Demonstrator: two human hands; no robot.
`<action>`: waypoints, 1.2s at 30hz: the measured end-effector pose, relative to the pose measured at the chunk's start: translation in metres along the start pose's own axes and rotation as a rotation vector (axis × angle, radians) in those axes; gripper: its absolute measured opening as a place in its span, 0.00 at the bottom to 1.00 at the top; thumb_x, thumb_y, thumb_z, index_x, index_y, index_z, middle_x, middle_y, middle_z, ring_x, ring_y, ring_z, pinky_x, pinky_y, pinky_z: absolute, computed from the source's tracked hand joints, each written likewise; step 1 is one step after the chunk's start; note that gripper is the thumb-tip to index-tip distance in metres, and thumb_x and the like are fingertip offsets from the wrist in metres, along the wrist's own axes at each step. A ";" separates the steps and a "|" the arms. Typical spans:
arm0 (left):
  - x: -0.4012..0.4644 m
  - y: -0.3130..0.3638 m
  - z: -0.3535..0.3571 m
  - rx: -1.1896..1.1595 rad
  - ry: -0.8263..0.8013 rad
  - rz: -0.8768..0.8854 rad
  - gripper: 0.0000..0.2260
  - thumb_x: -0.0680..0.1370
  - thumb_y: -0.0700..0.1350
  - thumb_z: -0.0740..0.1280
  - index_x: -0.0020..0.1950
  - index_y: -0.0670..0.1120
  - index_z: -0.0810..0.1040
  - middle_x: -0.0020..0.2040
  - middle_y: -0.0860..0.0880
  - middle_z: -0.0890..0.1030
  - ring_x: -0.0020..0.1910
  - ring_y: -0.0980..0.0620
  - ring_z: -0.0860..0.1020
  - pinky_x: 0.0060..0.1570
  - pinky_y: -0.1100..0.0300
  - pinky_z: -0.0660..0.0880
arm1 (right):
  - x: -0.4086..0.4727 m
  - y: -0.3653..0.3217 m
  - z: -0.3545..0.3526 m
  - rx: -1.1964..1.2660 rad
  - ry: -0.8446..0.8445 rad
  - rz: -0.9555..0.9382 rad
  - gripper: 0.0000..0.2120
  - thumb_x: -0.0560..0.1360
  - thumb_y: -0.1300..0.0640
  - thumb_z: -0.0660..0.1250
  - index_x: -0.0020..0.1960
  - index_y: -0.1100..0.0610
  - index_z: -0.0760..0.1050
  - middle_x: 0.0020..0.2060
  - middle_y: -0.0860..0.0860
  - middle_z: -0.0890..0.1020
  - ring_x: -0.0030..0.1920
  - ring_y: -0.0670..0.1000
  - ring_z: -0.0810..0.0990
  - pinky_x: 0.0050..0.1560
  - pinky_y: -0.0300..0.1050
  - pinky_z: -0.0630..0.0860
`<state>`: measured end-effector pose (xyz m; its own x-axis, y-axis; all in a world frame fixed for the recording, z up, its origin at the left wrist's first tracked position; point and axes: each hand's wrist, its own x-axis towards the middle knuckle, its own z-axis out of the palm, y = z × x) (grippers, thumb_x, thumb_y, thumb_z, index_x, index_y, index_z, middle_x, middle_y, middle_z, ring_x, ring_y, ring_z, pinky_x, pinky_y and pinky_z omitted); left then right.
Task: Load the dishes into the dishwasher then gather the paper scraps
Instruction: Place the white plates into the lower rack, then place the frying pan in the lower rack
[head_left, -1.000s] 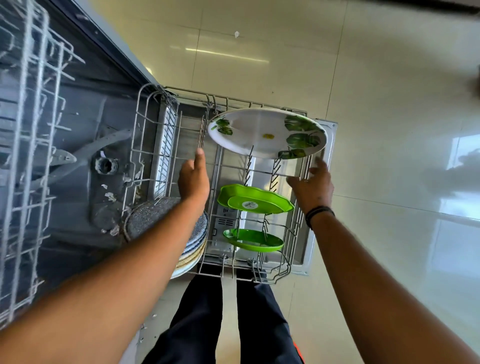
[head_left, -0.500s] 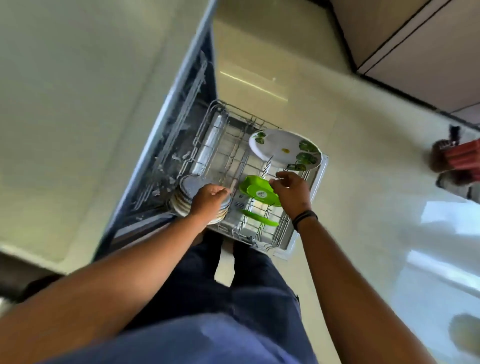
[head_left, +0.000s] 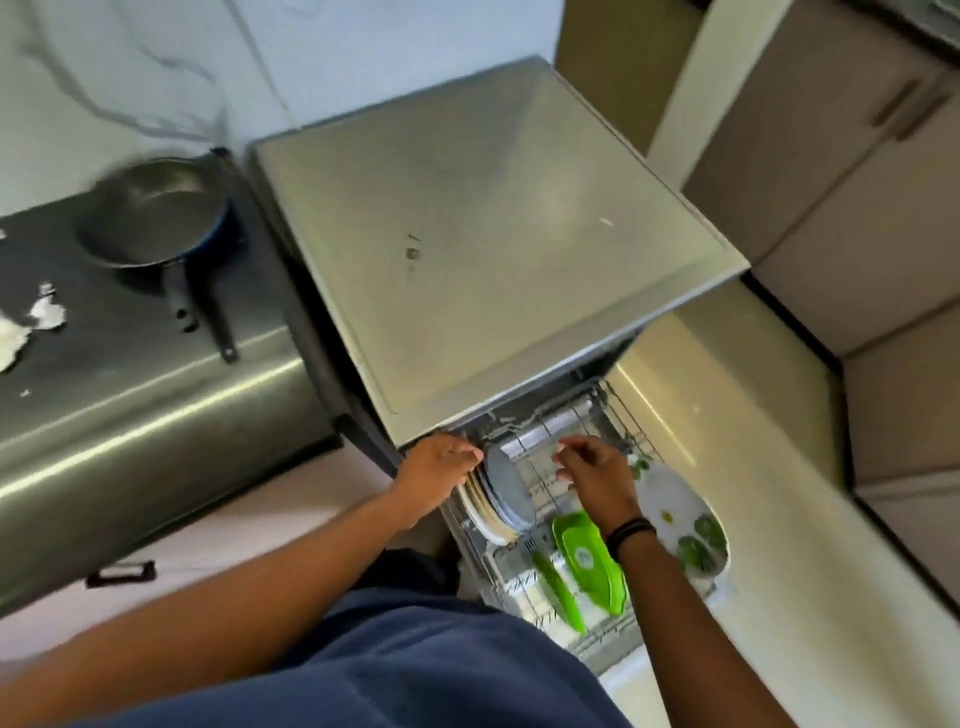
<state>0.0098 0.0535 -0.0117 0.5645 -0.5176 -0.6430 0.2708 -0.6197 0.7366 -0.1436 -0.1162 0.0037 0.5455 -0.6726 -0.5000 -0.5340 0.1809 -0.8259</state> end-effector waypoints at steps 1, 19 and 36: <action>-0.009 -0.002 -0.004 -0.073 0.038 -0.005 0.04 0.80 0.44 0.70 0.46 0.47 0.83 0.41 0.49 0.82 0.38 0.52 0.78 0.37 0.61 0.70 | 0.002 -0.014 0.008 -0.026 -0.051 -0.047 0.03 0.76 0.56 0.71 0.44 0.50 0.82 0.41 0.54 0.86 0.45 0.58 0.84 0.47 0.51 0.77; -0.118 -0.064 -0.232 -0.475 0.871 0.207 0.02 0.79 0.45 0.71 0.50 0.53 0.82 0.46 0.46 0.85 0.50 0.46 0.84 0.48 0.52 0.79 | -0.030 -0.182 0.273 -0.102 -0.609 -0.263 0.02 0.79 0.58 0.68 0.50 0.55 0.80 0.43 0.54 0.85 0.40 0.51 0.82 0.39 0.42 0.77; -0.060 -0.089 -0.342 -0.470 0.954 0.305 0.15 0.77 0.44 0.73 0.63 0.48 0.79 0.58 0.52 0.81 0.59 0.56 0.79 0.58 0.60 0.76 | 0.018 -0.235 0.422 0.026 -0.499 0.014 0.07 0.80 0.56 0.67 0.57 0.53 0.73 0.48 0.58 0.83 0.42 0.55 0.83 0.41 0.48 0.80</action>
<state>0.2187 0.3419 0.0331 0.9727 0.1821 -0.1440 0.1727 -0.1530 0.9730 0.2642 0.1321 0.0792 0.7846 -0.2455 -0.5694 -0.5304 0.2098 -0.8214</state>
